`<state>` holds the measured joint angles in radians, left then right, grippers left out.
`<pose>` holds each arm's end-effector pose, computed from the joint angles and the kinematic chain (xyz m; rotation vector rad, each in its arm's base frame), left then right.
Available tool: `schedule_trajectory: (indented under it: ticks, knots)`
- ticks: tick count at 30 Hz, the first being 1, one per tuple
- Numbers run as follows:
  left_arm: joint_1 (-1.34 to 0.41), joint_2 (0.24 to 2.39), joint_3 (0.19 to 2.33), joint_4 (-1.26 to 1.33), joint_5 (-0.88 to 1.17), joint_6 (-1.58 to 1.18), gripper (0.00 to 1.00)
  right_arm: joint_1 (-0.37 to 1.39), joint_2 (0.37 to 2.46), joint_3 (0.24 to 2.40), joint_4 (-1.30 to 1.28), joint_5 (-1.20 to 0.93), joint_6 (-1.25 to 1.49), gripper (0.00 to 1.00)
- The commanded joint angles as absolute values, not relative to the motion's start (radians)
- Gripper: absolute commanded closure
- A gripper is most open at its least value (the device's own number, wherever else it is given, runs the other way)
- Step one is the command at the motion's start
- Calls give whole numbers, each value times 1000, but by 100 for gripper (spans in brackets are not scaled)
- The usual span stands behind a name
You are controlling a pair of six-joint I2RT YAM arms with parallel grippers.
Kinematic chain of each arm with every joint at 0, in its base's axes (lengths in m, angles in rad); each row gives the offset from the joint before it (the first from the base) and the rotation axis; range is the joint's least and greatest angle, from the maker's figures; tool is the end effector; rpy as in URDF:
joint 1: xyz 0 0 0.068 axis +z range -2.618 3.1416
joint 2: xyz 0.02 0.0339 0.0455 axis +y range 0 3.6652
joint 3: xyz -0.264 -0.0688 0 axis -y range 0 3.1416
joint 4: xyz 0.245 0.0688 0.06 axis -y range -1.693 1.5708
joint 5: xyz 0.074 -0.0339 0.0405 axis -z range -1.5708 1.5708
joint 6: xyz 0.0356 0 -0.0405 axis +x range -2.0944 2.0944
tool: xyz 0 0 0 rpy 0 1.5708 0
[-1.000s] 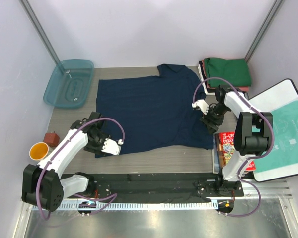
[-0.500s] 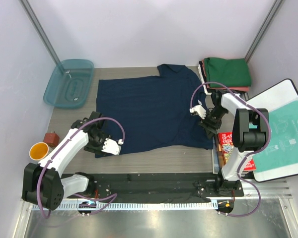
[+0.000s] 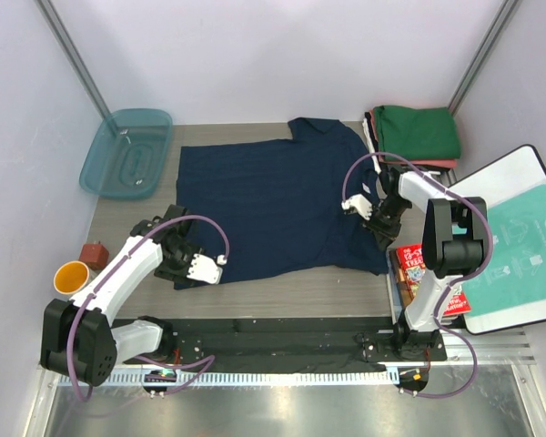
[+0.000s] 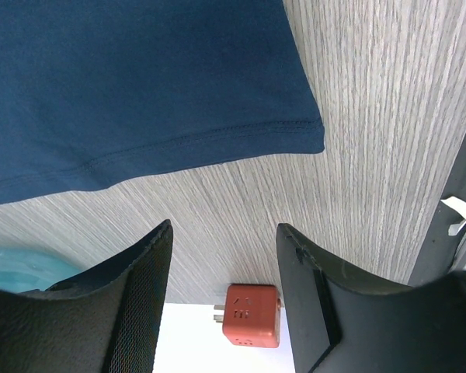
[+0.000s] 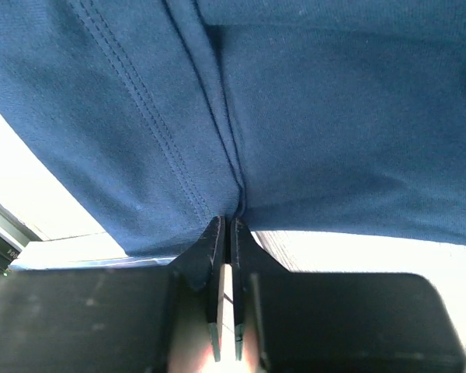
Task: Fold and stack the t-shirts
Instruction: Fold the tshirt
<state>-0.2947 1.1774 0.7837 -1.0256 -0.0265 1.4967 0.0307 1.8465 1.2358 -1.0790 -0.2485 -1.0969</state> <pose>0.1769 -0.0527 0.2104 2.3613 1.8943 0.1630 0.3137 0.0184 0.1685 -1.6309 2.6225 0.4256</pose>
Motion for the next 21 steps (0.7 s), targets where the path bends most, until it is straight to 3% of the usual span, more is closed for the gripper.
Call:
schedule_trajectory:
  ticks: [1, 4, 13, 21]
  knots:
    - [-307, 1177, 802, -1034, -26, 1477, 43, 31, 1856, 1261, -1088, -221, -1088, 94]
    - [-316, 1177, 804, -1034, -23, 1468, 43, 32, 1862, 1287, -1049, -210, -1063, 99]
    - [-321, 1164, 773, -1066, -22, 1453, 43, 34, 1865, 1434, -1012, -202, -1011, 99]
    - [-321, 1177, 741, -1077, -18, 1422, 37, 49, 1859, 1456, -1034, -183, -1028, 99]
